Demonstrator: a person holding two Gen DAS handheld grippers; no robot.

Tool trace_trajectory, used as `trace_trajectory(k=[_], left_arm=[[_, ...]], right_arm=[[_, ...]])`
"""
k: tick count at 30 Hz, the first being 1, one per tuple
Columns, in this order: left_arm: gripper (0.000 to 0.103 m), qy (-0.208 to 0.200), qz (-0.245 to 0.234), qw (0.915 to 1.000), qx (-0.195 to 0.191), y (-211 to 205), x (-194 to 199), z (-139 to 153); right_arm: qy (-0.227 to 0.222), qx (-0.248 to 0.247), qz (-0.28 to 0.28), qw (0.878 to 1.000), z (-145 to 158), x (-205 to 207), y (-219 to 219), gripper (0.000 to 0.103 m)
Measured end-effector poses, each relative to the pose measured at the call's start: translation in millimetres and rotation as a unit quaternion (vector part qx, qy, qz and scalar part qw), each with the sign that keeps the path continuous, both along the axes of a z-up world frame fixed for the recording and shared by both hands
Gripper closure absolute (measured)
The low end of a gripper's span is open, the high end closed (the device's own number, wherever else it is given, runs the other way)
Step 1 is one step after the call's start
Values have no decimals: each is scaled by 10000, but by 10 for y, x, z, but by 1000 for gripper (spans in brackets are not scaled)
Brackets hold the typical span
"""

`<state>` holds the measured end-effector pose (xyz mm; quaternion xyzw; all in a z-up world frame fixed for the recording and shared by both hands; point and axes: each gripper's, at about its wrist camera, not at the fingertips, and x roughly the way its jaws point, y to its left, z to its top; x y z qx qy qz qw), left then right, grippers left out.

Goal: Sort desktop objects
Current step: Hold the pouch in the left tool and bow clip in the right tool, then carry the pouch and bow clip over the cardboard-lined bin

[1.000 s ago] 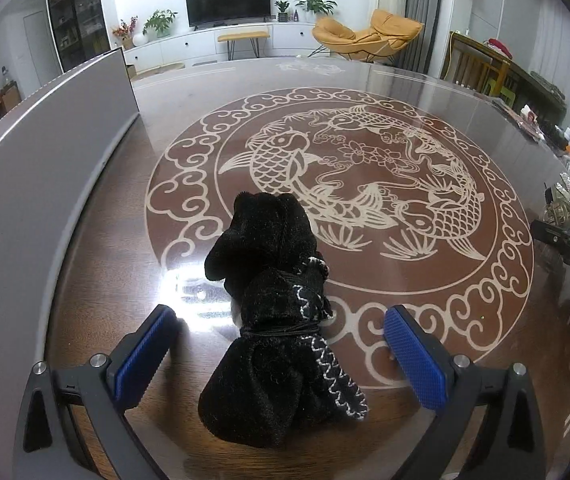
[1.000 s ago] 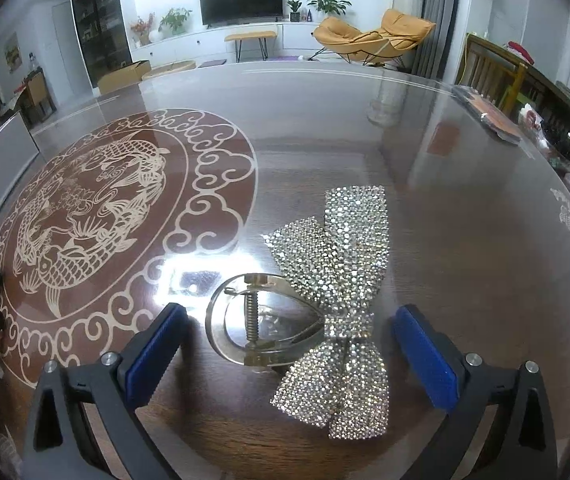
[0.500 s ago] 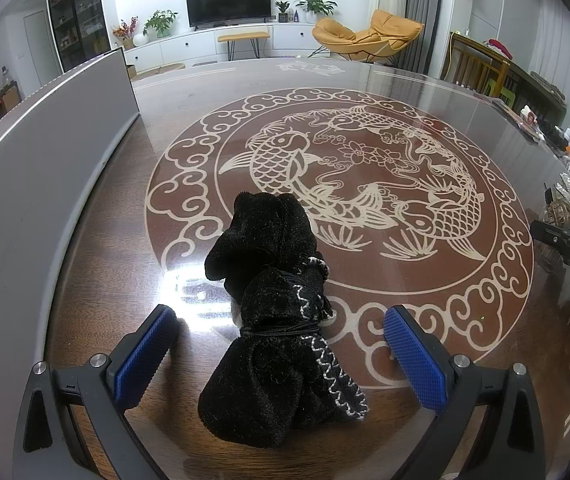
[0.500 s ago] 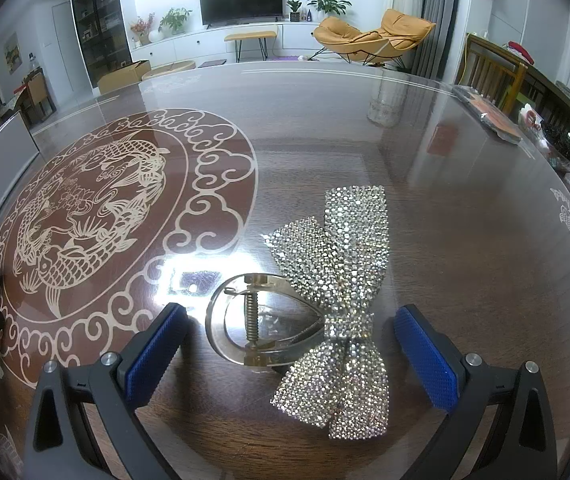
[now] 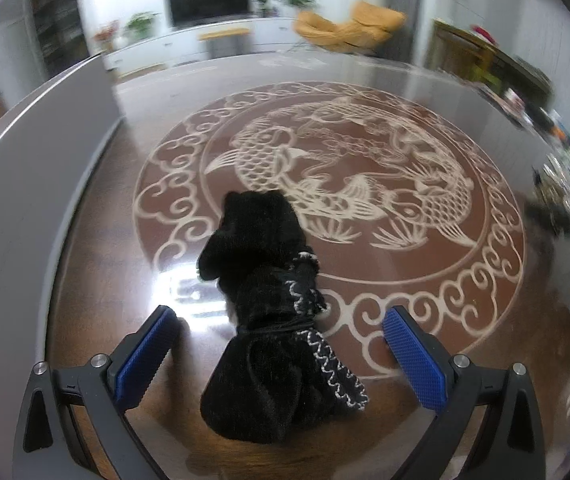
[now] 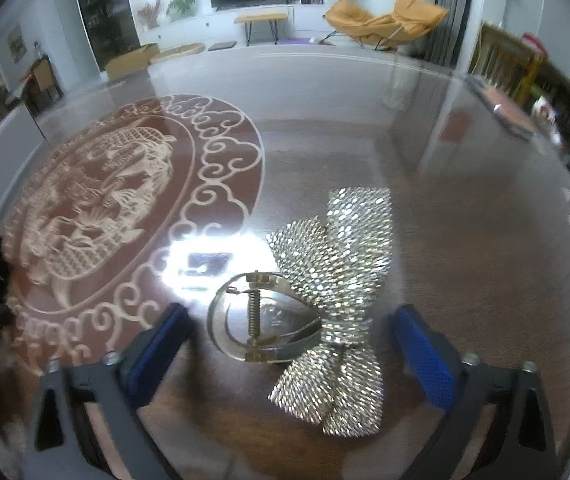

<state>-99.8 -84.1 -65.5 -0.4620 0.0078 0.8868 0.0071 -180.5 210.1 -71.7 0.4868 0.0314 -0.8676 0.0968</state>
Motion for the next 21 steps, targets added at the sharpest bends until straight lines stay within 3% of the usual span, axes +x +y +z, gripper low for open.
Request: trace_trajectory(k=[1, 2, 4, 6, 11, 13, 17, 21], left_arm=[[61, 137, 14, 9999, -15, -5, 33, 50], [71, 151, 12, 9999, -2, -4, 40, 88], [71, 85, -57, 9996, 279, -28, 38, 145], [71, 255, -81, 9992, 307, -29, 135, 279], [71, 803, -142, 9921, 955, -262, 551, 991], [71, 1074, -44, 9890, 1014, -534, 792, 1321], [71, 1234, 446, 9887, 730, -1227, 1137, 1667], [71, 897, 1327, 9864, 357, -2119, 1366, 1618]], right_arm=[[6, 18, -24, 10000, 45, 10, 22, 52], [-106, 70, -47, 9999, 75, 6, 34, 52], [-224, 5, -1, 9997, 127, 28, 23, 53], [-99, 54, 132, 9998, 292, 120, -70, 53], [275, -211, 854, 9957, 949, 380, -675, 53], [379, -478, 1241, 9904, 1212, 494, -1071, 53], [559, -1146, 2197, 9672, 1617, 799, -2060, 53], [415, -1630, 3083, 9363, 1691, 1098, -3178, 53]])
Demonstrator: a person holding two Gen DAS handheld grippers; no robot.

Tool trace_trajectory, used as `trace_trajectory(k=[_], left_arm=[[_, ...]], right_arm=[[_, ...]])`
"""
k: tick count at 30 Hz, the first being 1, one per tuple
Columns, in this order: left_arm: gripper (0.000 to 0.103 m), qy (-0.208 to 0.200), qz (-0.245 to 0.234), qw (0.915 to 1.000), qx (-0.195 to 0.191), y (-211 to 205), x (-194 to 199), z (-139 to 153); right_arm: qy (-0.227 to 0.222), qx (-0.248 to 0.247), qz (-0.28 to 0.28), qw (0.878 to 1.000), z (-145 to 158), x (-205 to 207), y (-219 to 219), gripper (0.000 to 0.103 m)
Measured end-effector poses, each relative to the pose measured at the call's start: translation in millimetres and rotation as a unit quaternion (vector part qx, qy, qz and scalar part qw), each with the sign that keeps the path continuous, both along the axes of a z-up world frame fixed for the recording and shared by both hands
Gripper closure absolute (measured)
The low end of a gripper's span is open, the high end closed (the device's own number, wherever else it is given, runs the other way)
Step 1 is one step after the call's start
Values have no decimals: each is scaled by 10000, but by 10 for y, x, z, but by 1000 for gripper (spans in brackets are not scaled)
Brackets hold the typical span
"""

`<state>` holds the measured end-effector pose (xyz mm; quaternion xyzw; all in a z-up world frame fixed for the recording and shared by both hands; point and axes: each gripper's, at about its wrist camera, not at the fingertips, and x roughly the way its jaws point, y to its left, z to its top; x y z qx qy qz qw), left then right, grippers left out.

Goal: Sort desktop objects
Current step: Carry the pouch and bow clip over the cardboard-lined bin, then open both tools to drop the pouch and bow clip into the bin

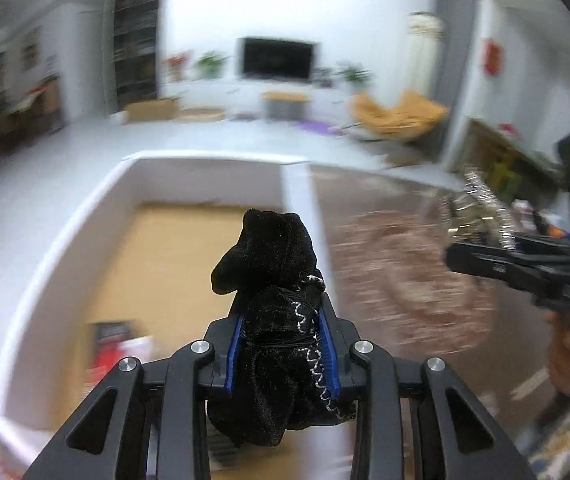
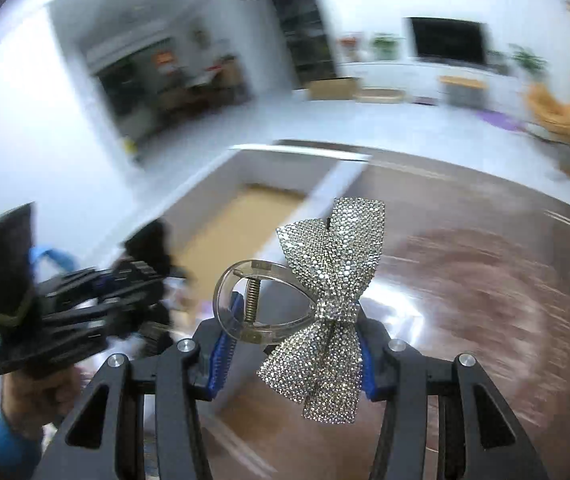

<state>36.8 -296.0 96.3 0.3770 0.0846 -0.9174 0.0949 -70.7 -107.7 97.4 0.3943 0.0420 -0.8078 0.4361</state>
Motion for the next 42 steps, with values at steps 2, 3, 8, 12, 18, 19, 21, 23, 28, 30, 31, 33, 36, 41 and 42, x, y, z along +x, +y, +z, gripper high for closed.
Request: trace_trajectory(k=[2, 3, 8, 12, 18, 19, 21, 23, 28, 30, 31, 33, 36, 41, 42], left_arm=[[71, -250, 349, 9991, 16, -362, 80, -112], [71, -406, 561, 9976, 23, -557, 129, -203], [69, -1032, 1066, 9888, 182, -1055, 187, -643], [42, -1417, 1225, 9818, 303, -1078, 116, -901], [22, -1095, 1496, 9826, -53, -962, 177, -770], [21, -986, 1593, 9821, -184, -909, 194, -679], [15, -841, 1811, 9792, -373, -866, 254, -544], [0, -650, 2089, 9741, -576, -758, 322, -398], [0, -428, 2340, 9675, -861, -540, 429, -250], [0, -419, 2326, 9685, -781, -521, 529, -243], [0, -430, 2346, 9684, -726, -504, 550, -239], [0, -445, 2354, 9687, -651, -512, 543, -243], [0, -426, 2392, 9683, -589, -505, 569, -247], [0, -364, 2508, 9671, -241, -542, 595, -237], [0, -314, 2589, 9653, -124, -564, 619, -251]], right_arm=[[-24, -6, 393, 9992, -75, 113, -605, 53], [-61, 37, 531, 9986, -132, 139, -826, 53], [-394, 523, 777, 9948, -665, 135, -1815, 52], [-1234, 1048, 714, 9842, -1116, -9, -2142, 48], [-1149, 781, 876, 9864, -887, -39, -2019, 13], [-1041, 795, 851, 9877, -814, -35, -1955, 12], [-718, 796, 880, 9903, -616, -7, -1792, 9], [-315, 862, 930, 9914, -467, 29, -1667, 3], [583, 1228, 957, 9861, -364, 176, -1460, 2], [687, 1294, 980, 9843, -405, 224, -1385, 2], [734, 1333, 983, 9834, -428, 246, -1362, 2], [846, 1393, 1000, 9815, -466, 291, -1328, 2], [999, 1424, 1024, 9794, -500, 365, -1274, 2], [1303, 1485, 1090, 9742, -488, 465, -1266, 2], [1348, 1504, 1094, 9733, -484, 472, -1268, 2]])
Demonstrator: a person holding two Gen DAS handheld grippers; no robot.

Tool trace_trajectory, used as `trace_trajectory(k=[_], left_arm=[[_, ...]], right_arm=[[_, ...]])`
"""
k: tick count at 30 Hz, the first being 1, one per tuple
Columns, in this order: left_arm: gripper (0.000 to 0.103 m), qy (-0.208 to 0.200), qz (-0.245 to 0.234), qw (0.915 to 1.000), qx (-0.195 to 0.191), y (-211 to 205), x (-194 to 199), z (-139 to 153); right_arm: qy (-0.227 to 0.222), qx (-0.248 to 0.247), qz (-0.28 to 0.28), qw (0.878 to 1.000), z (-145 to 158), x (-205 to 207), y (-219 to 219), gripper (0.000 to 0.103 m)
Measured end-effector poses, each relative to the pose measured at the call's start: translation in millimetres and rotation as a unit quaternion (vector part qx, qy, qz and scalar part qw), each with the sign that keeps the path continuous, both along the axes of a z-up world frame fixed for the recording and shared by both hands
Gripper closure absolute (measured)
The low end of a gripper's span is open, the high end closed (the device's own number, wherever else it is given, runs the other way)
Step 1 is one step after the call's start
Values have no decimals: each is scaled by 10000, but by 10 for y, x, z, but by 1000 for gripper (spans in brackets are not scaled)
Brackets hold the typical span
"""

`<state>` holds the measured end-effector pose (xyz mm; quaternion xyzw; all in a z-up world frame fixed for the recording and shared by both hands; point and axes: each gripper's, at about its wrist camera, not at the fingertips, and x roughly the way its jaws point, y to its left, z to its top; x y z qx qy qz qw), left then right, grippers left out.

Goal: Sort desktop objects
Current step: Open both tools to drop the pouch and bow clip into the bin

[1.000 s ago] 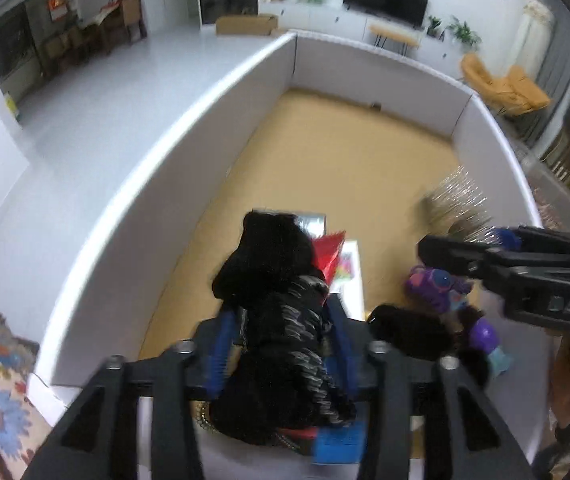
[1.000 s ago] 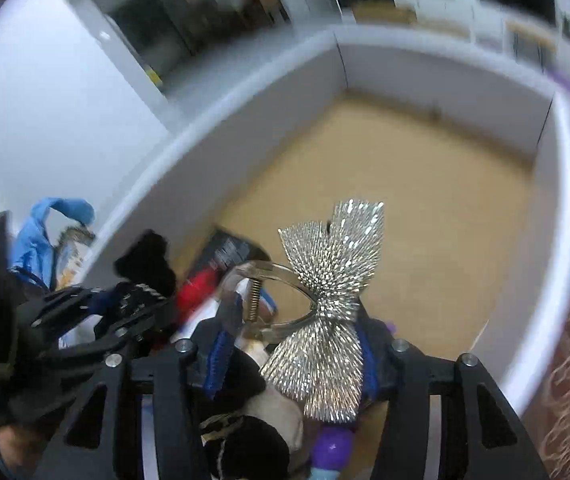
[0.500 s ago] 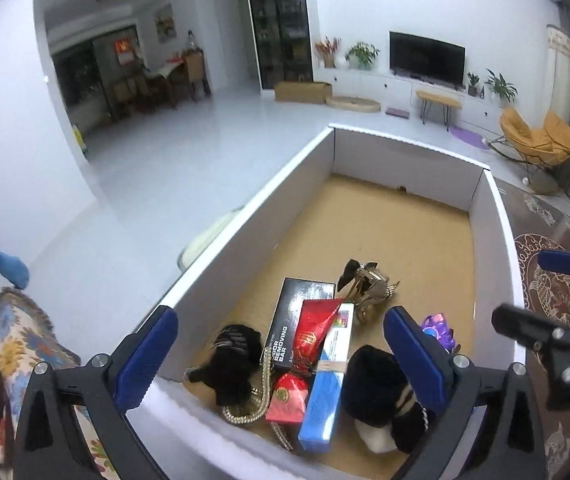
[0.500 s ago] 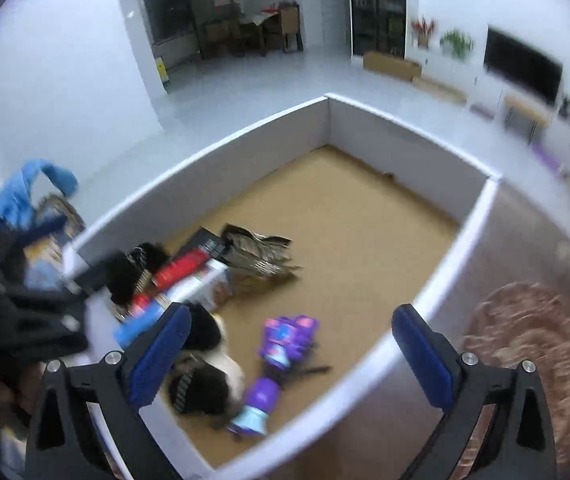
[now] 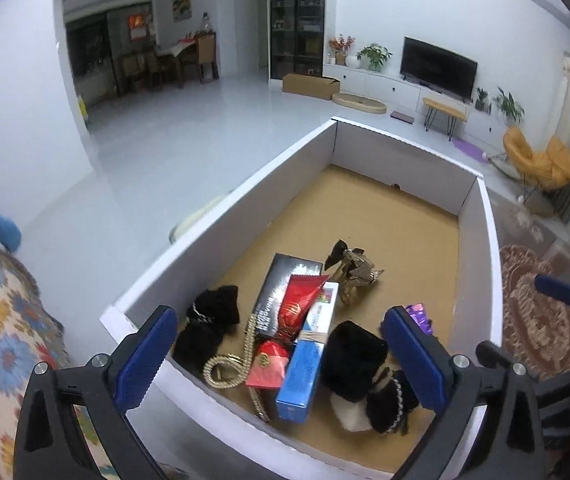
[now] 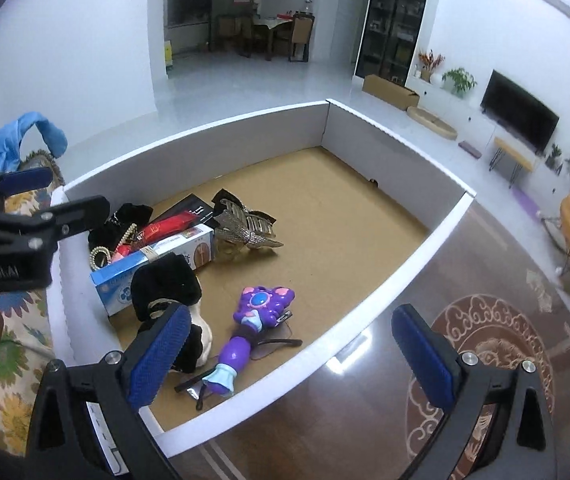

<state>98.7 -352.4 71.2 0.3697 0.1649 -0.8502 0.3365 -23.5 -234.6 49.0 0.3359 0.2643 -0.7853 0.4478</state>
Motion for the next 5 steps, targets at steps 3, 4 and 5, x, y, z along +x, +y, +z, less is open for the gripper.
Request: trace_trajectory(k=[3, 4, 5], left_arm=[[0, 99, 109, 9997, 216, -25, 83, -33], [0, 107, 49, 9998, 184, -9, 89, -36], [0, 51, 39, 9999, 86, 15, 86, -34]], right_arm=[[23, -11, 1, 10000, 11, 0, -7, 2], [18, -16, 6, 10000, 18, 1, -7, 2], [22, -13, 12, 10000, 21, 1, -15, 2]])
